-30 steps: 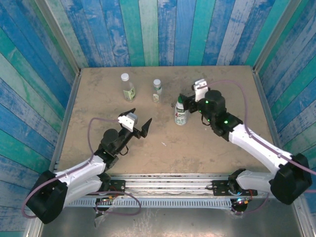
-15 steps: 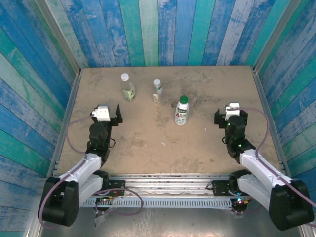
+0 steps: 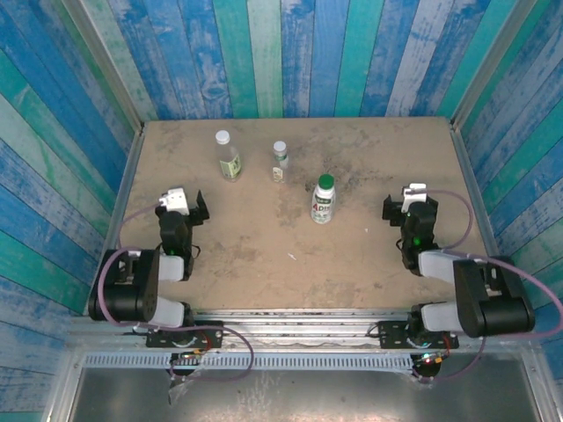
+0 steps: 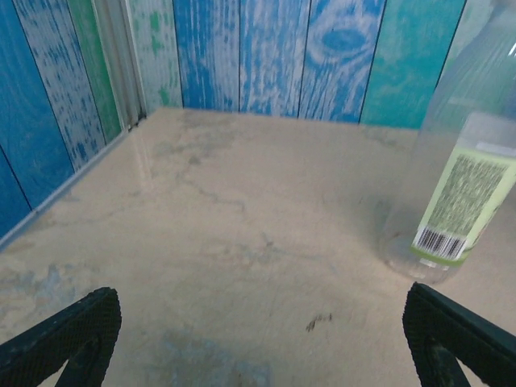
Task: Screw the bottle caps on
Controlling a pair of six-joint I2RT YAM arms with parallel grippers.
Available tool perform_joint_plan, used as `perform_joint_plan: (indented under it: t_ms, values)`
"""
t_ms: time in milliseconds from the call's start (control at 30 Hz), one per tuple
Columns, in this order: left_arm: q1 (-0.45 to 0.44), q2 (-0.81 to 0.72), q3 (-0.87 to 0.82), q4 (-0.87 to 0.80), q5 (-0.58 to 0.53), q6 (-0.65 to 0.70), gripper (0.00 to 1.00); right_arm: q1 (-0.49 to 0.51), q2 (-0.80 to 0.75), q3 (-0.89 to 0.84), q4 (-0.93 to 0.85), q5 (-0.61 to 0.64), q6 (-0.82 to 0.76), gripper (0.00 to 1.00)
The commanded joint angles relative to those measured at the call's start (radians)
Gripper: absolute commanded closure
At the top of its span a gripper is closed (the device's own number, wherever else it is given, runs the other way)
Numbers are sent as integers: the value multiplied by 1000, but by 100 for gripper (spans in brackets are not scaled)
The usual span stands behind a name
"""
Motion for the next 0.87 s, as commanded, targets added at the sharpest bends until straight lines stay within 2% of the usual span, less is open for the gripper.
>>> perform_joint_plan:
  t_ms: [0,67,100,167,833]
  values:
    - [4,68,57,55,48,7,6,-26,77,42,102,-121,3,0]
    - [4,61,88,-22,104,34,6,-31,138,58,132,-164,-5,0]
    - [4,68,82,4,104,32,6,-30,147,71,128,-179,-10,0]
    - [3,63,86,-16,104,32,6,-33,144,125,3,-196,-22,0]
    - [4,66,85,-9,103,35,6,-33,138,109,30,-205,-26,0]
